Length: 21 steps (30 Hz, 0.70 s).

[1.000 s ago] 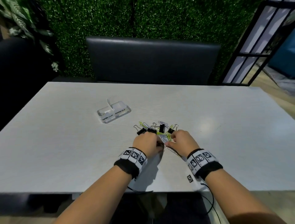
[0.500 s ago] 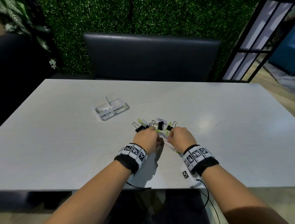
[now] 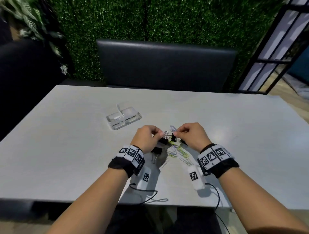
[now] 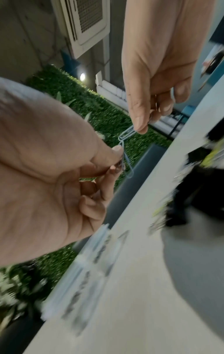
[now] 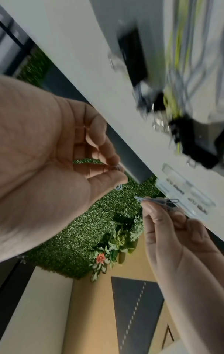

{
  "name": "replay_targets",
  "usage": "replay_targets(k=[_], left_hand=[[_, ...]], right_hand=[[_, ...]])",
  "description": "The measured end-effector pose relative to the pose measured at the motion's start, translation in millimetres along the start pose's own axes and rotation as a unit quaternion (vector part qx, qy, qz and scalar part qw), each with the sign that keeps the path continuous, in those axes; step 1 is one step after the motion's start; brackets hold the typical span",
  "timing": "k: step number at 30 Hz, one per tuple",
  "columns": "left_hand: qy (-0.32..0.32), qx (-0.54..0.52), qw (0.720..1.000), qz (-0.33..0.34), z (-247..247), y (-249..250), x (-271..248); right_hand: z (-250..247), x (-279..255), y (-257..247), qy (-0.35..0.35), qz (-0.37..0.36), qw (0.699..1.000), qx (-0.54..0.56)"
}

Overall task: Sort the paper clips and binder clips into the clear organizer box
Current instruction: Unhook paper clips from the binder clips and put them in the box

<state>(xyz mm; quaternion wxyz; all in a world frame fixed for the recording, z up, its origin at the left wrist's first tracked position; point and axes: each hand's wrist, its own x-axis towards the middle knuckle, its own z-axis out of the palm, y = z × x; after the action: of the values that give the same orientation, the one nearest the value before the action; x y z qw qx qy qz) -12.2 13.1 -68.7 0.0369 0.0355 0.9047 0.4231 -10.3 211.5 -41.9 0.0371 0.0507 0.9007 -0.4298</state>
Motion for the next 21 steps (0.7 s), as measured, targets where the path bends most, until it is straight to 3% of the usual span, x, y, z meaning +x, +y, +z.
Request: replay_targets(k=[9, 15, 18, 21], left_hand=[[0.184, 0.008, 0.977, -0.108, -118, -54, 46], [0.184, 0.059, 0.966, -0.173, -146, -91, 80], [0.162, 0.057, 0.968, -0.180, -144, -102, 86], [0.184, 0.049, 0.968, -0.161, -145, -105, 85]], right_hand=[[86, 72, -96, -0.092, -0.075, 0.992, -0.029], [147, 115, -143, -0.133, -0.085, 0.983, -0.094], [163, 127, -150, -0.145, -0.076, 0.979, -0.121], [155, 129, -150, -0.133, -0.102, 0.980, -0.112]])
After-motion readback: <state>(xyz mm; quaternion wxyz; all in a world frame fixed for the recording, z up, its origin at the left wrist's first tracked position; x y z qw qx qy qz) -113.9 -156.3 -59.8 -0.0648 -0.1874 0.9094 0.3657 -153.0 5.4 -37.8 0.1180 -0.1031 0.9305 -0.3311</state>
